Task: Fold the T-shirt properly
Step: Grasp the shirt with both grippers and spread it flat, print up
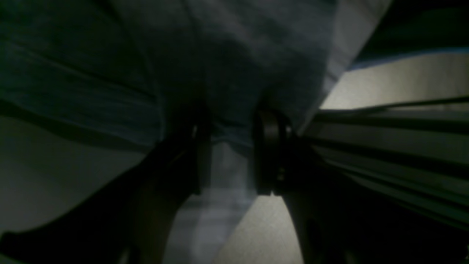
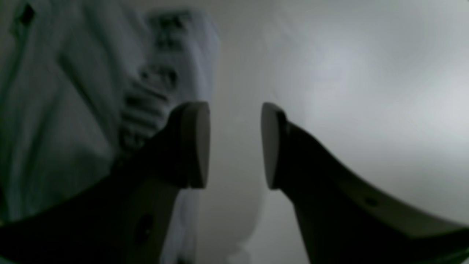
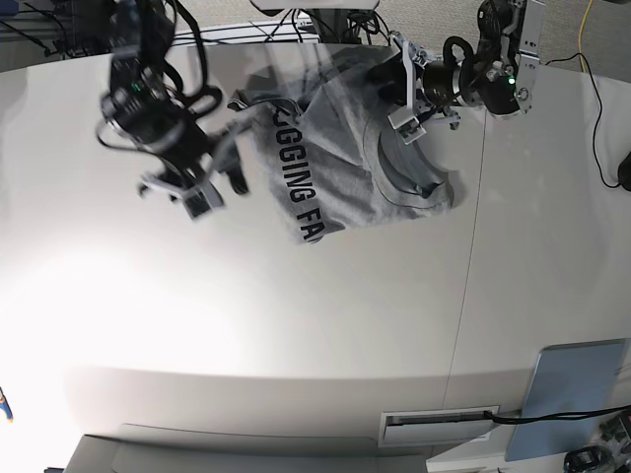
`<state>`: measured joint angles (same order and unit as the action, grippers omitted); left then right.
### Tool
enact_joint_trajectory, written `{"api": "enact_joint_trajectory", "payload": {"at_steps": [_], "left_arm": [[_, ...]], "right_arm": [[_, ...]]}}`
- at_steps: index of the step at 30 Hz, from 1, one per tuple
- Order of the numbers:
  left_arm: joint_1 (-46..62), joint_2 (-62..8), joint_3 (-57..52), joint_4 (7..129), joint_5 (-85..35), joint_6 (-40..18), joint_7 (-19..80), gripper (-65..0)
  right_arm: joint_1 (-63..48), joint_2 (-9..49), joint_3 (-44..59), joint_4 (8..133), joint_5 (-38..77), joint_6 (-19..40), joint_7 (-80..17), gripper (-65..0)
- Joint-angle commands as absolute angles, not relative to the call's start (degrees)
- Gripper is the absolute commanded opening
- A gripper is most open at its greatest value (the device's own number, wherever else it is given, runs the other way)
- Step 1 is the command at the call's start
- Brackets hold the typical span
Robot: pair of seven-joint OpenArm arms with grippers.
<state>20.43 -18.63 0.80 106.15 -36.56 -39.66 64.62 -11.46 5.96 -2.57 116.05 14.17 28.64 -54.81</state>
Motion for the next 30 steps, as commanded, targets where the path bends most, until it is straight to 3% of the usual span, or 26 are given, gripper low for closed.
{"api": "enact_joint_trajectory", "payload": {"at_steps": [1,16,24,30], "left_arm": [[20.36,-18.9,0.69,107.07,-36.88,-39.64,63.33,-44.0],[20.27,-18.92,0.67,100.92,-24.16,-34.13,54.57,-44.0],[18.83,-18.92,0.62,95.48,-4.01,-26.04,41.15,-44.0],[14.06,-19.2,0.58,93.69,0.45,-22.41,38.89,-44.0]], "right_arm": [[-8.73,6.15,-3.4,115.2,14.15,28.67,-52.51,-41.9],[14.39,6.17,-20.75,85.6,12.38,25.43,-51.03,-41.9],[14.9,6.7,-21.28,83.9,12.58,25.43,-61.69,-41.9],[13.45,6.7,-21.26,84.03,12.6,24.18,-68.55,-41.9]]}}
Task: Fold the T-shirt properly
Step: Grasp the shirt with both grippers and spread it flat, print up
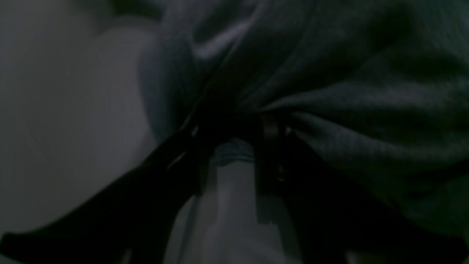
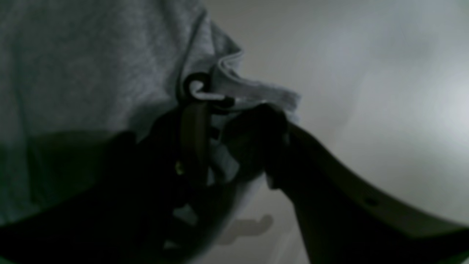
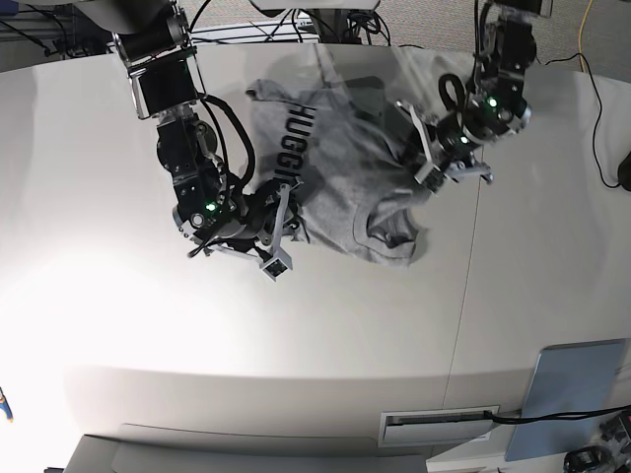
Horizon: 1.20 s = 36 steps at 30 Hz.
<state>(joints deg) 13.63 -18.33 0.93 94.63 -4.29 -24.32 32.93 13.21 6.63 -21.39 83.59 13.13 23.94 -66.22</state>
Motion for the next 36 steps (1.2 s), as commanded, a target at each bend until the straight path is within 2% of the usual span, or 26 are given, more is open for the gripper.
{"api": "enact_joint_trajectory", "payload": {"at_steps": [1,5,13,18,23,29,36], "left_arm": [[13.19,-19.2,0.58,93.69,0.43,-22.26,38.89,-44.0],[9.63,-19.2,0.58,93.69,-0.97,-22.35,38.85,-44.0],[5.32,-19.22,0.58,93.71,-6.2,-22.48,38.41,-44.0],[4.1,-19.22,0.58,94.83,-7.77,-22.48,38.63,-44.0],[4.32,-19.68,0.58,99.79,-11.4,-22.79,45.04,-44.0],[10.09,-23.81,0.58,106.76,-21.52,-26.92,49.93,-44.1],[19.68,-25.26,0.58,107.42,-23.64,-30.11,47.9,-46.3]], "right_arm": [[12.73,6.7,-21.26,84.23,12.58,24.16,-68.64,-41.9],[8.71,6.7,-19.84,87.68,12.49,24.18,-68.62,-41.9],[-2.07,6.68,-8.14,101.12,12.43,24.84,-69.04,-41.9],[-8.8,6.68,-5.5,106.5,12.53,25.06,-68.86,-41.9],[-10.98,6.66,-1.74,110.43,12.38,24.8,-68.53,-41.9],[-11.07,6.66,2.61,111.9,12.6,24.71,-68.51,-41.9],[-11.35,6.66,2.7,111.9,14.5,24.67,-68.86,-41.9]]}}
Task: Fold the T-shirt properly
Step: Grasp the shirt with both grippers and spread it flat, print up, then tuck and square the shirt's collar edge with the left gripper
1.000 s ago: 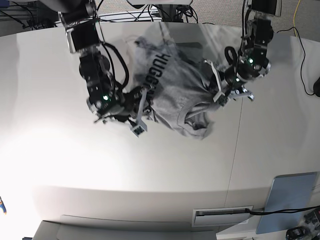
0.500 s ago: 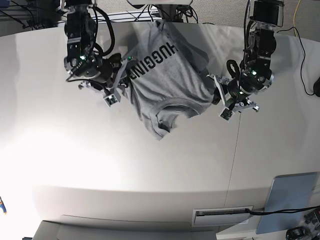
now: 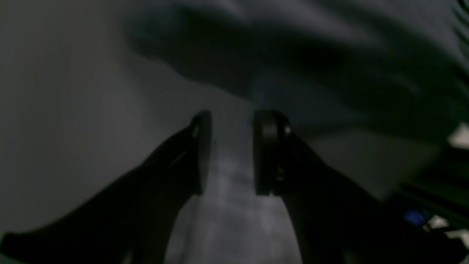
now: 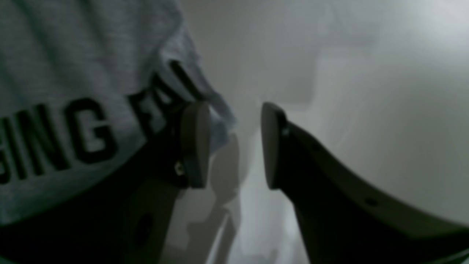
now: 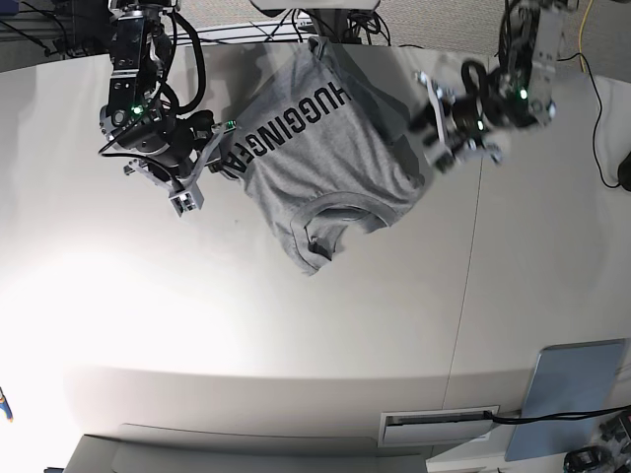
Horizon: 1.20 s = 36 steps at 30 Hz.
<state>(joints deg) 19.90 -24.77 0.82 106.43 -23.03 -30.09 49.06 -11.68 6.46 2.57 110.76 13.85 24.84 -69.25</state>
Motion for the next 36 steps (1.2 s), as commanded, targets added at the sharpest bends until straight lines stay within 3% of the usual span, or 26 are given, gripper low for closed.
{"api": "enact_joint_trajectory", "payload": {"at_steps": [1,6,20,31,36], "left_arm": [[20.88,-25.26,0.58,107.42,-23.44,-30.02,45.74,-46.3],[23.94,-24.71,0.62,105.95,-20.69,-28.34,35.44,-46.4],[14.33,-13.58,0.64,96.88,-15.03,-31.62,35.51,-46.4],[3.51,-12.38,4.69,90.5,-15.79,-31.09,35.51,-46.5],[0.54,-12.78,4.56,89.91,-15.0,-25.34,35.55,-46.5]], "right_arm": [[-11.62,6.66,2.68,111.9,14.92,24.71,-68.95,-41.9],[-13.45,6.66,2.7,111.92,15.4,24.84,-69.01,-41.9],[-21.93,6.63,2.7,114.34,15.42,24.93,-68.34,-41.9],[-28.93,6.66,2.7,120.92,15.4,24.86,-67.26,-41.9],[-29.06,6.66,3.4,121.12,14.94,24.84,-67.51,-41.9]]}}
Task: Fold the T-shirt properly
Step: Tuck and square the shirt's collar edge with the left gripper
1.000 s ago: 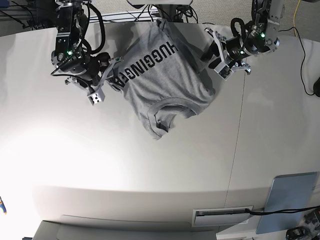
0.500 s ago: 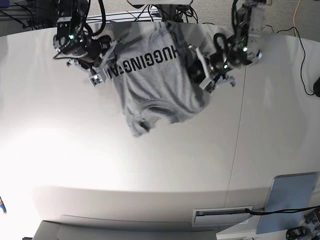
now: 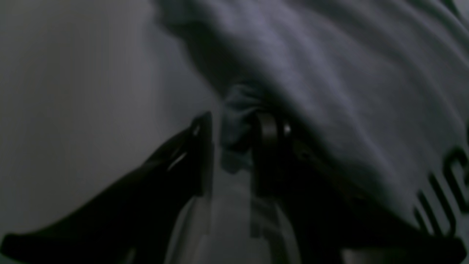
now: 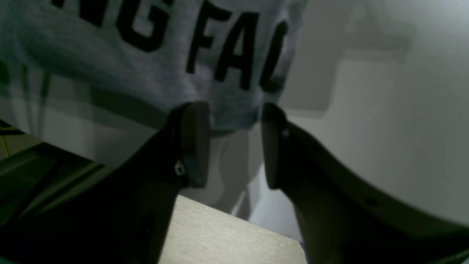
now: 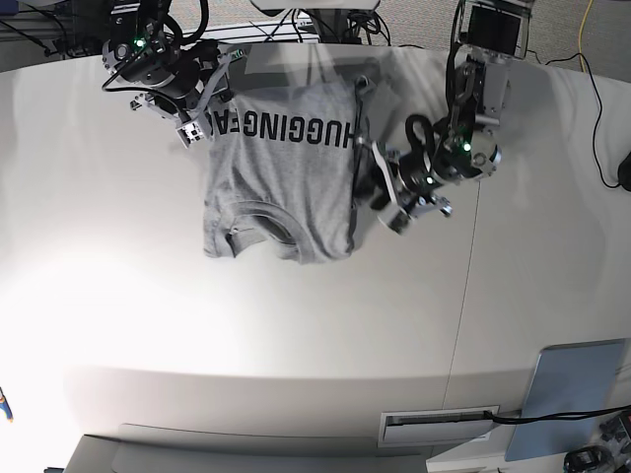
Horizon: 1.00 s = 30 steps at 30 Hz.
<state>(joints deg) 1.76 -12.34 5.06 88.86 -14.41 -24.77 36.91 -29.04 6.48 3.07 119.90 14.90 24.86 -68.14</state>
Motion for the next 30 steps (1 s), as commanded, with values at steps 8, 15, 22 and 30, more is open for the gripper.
{"api": "enact_joint_trajectory", "payload": {"at_steps": [8,15,22,30], "left_arm": [[-4.95,-14.94,-1.45,89.91,-30.68,-27.03,40.4,-46.0],[-8.99,-13.76,3.09,89.32,-32.38,-27.38,42.48,-37.9],[-14.5,-13.02,7.97,79.81,-31.24,-23.75,43.13,-37.9],[-17.8,-12.16,10.07,75.72,-36.05,-23.79,47.53,-37.9]], "right_arm": [[-29.04,6.66,11.03,121.19,15.0,24.88,-66.76,-41.9],[-29.04,6.63,12.43,121.19,15.2,24.86,-66.65,-41.9],[-29.06,6.66,12.45,121.19,15.18,24.86,-67.53,-41.9],[-29.04,6.66,12.45,121.19,15.16,24.77,-67.53,-41.9]]}}
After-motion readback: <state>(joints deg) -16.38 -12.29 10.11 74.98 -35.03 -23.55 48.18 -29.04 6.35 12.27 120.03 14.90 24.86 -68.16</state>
